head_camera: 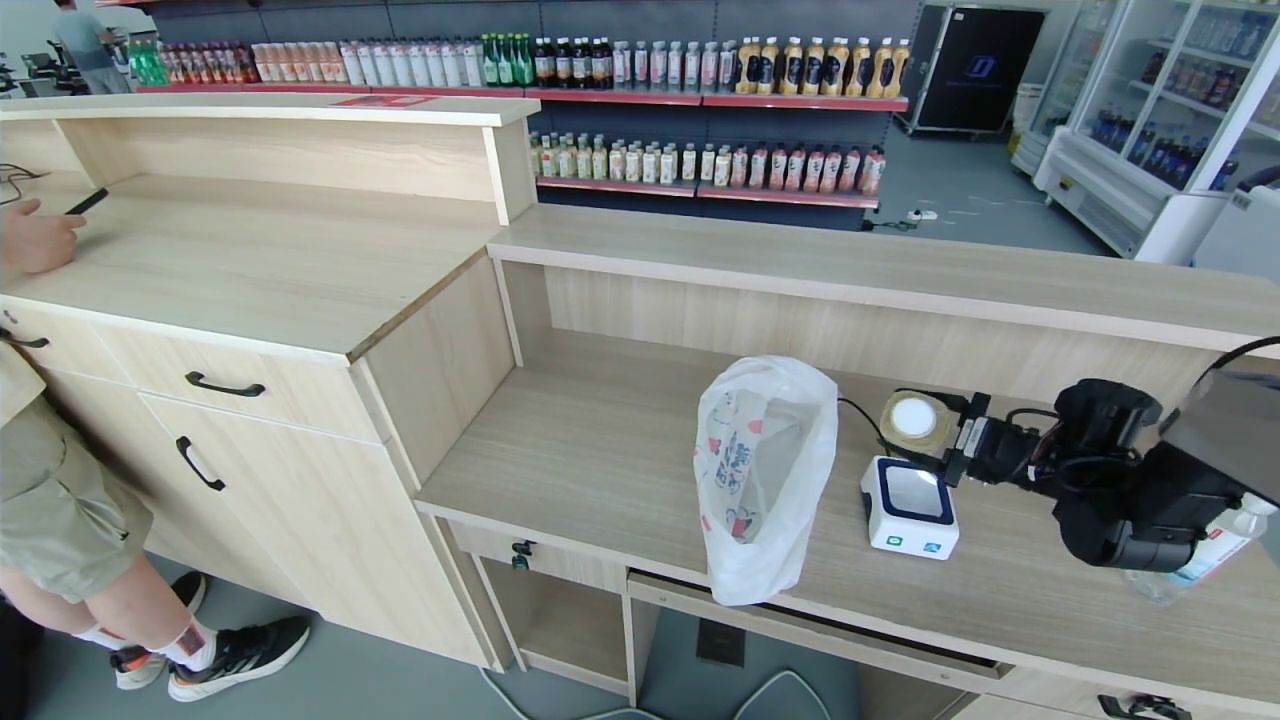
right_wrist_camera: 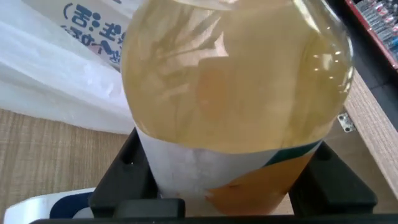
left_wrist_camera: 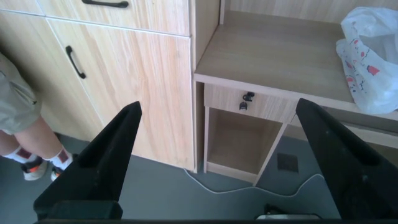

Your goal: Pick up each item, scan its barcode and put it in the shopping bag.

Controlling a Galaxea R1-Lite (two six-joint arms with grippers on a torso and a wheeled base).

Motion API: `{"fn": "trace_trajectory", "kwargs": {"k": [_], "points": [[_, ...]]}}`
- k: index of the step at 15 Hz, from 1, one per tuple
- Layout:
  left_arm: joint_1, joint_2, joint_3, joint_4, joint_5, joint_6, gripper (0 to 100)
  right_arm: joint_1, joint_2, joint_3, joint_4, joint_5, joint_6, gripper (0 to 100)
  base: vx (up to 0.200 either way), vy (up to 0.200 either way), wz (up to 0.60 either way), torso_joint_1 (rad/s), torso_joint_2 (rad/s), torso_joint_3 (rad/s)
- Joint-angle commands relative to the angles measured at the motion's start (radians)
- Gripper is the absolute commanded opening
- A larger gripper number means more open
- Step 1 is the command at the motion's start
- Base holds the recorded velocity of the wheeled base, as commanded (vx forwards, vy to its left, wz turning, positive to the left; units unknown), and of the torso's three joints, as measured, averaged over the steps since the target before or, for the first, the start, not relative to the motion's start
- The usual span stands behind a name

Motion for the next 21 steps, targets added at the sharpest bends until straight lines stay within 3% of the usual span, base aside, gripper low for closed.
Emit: {"fn": "trace_trajectory", "kwargs": {"k": [1,2,4,5,6,7,8,10,12,13,14,15,19,21], "points": [[0.000,0.000,0.000,0.000,0.000,0.000,100,-0.086,-0.426,0.228,0.116,-0.032,0.393,0,0.000,0.000,0.00,0.000,0.00,0.000],[0.000,0.000,0.000,0.000,0.000,0.000,100,-0.106,-0.483,0.256,0.135,-0.088,0.468,0,0.000,0.000,0.00,0.000,0.00,0.000],[0.000,0.000,0.000,0.000,0.000,0.000,100,-0.107,-0.592,0.306,0.222,-0.496,0.695,0,0.000,0.000,0.00,0.000,0.00,0.000],[0.000,0.000,0.000,0.000,0.000,0.000,100,-0.086,-0.601,0.308,0.261,-0.650,0.744,0,0.000,0.000,0.00,0.000,0.00,0.000],[0.000,0.000,0.000,0.000,0.000,0.000,100,-0.049,-0.613,0.322,0.291,-0.803,0.778,0,0.000,0.000,0.00,0.000,0.00,0.000],[0.000,0.000,0.000,0.000,0.000,0.000,100,0.001,-0.625,0.412,0.288,-1.019,0.778,0,0.000,0.000,0.00,0.000,0.00,0.000],[0.000,0.000,0.000,0.000,0.000,0.000,100,0.015,-0.645,0.466,0.256,-1.070,0.732,0,0.000,0.000,0.00,0.000,0.00,0.000],[0.000,0.000,0.000,0.000,0.000,0.000,100,0.012,-0.684,0.484,0.242,-1.067,0.615,0,0.000,0.000,0.00,0.000,0.00,0.000],[0.000,0.000,0.000,0.000,0.000,0.000,100,0.006,-0.685,0.484,0.207,-1.064,0.587,0,0.000,0.000,0.00,0.000,0.00,0.000],[0.000,0.000,0.000,0.000,0.000,0.000,100,0.006,-0.687,0.484,0.195,-1.024,0.587,0,0.000,0.000,0.00,0.000,0.00,0.000],[0.000,0.000,0.000,0.000,0.000,0.000,100,0.006,-0.693,0.483,0.172,-0.920,0.587,0,0.000,0.000,0.60,0.002,0.01,0.002],[0.000,0.000,0.000,0.000,0.000,0.000,100,0.006,-0.693,0.483,0.172,-0.920,0.587,0,0.000,0.000,0.60,0.002,0.00,0.002],[0.000,0.000,0.000,0.000,0.000,0.000,100,0.092,-0.499,0.343,0.110,-0.877,0.598,0,0.000,0.000,0.60,0.002,0.00,0.004],[0.000,0.000,0.000,0.000,0.000,0.000,100,0.120,-0.383,0.263,0.118,-0.799,0.641,0,0.000,0.000,0.00,0.000,0.00,0.000]]}}
